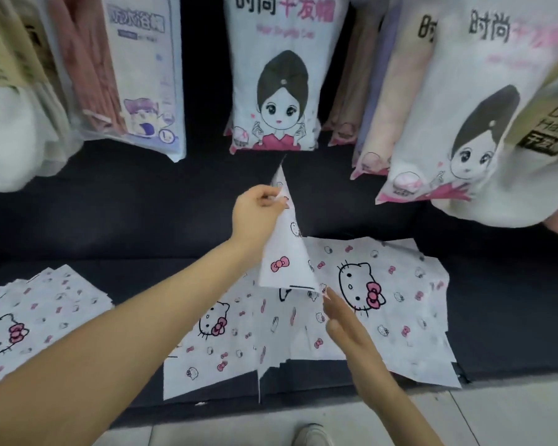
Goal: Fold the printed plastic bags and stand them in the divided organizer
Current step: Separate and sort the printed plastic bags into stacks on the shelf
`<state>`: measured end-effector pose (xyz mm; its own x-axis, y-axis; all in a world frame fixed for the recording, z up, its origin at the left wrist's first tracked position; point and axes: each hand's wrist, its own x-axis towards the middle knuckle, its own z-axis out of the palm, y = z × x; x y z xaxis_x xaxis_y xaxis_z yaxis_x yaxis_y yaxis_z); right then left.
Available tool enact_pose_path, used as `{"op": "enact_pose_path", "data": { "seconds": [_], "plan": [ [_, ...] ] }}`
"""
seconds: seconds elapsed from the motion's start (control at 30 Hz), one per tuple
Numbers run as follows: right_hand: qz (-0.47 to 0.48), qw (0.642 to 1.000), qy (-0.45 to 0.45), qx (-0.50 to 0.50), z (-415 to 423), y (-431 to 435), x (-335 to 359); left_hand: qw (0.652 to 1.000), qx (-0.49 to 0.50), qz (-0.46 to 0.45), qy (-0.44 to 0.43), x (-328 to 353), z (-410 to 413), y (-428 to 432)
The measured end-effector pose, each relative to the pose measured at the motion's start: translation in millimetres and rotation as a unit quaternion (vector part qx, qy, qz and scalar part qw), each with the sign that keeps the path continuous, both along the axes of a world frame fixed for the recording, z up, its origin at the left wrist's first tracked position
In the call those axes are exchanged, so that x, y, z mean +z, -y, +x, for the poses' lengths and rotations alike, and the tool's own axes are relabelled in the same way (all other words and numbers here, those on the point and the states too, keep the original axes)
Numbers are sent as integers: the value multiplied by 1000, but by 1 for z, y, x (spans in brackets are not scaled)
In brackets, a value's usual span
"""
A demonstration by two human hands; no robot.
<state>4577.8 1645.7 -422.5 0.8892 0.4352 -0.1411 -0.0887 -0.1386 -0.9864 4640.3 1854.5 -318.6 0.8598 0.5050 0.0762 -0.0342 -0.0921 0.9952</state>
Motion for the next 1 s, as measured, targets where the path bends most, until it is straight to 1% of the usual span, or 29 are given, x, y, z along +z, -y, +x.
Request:
{"op": "enact_pose_path", "data": {
  "seconds": [0.07, 0.1, 0.27, 0.3, 0.37, 0.47, 0.57, 0.67, 0.73, 0.83, 0.93, 1.0],
  "plan": [
    [2, 1000, 12, 12, -4, -2, -6, 999, 33, -32, -3, 7, 3, 5],
    [1, 1000, 14, 2, -3, -5, -9, 998, 46, -47, -6, 10, 4, 7],
    [45, 993, 12, -106, 12, -24, -15, 989, 63, -135, -9, 20, 3, 0],
    [60, 991, 6, -120, 14, -25, -15, 988, 66, -138, -15, 21, 2, -4],
    [83, 987, -10, -139, 20, -22, -18, 990, 79, -114, -28, 20, 1, -13],
    [77, 982, -16, -173, 26, -4, -23, 989, 107, -90, -40, 13, 4, -28],
    [59, 975, -13, -212, 33, 23, -24, 986, 113, -106, -56, -1, 8, -34],
    [6, 976, -5, -218, 47, 48, -26, 980, 112, -150, -67, -18, 18, -29],
    [-20, 982, -12, -189, 55, 57, -31, 971, 109, -203, -60, -24, 25, -20],
    [-45, 984, -99, -143, 58, 47, -47, 972, 68, -216, -64, -28, 37, -1],
    [-109, 963, -218, -114, 57, 23, -79, 975, -23, -210, -68, -23, 38, 22],
    [-99, 948, -281, -112, 57, 10, -106, 969, -103, -213, -72, -15, 33, 27]
  ]
}}
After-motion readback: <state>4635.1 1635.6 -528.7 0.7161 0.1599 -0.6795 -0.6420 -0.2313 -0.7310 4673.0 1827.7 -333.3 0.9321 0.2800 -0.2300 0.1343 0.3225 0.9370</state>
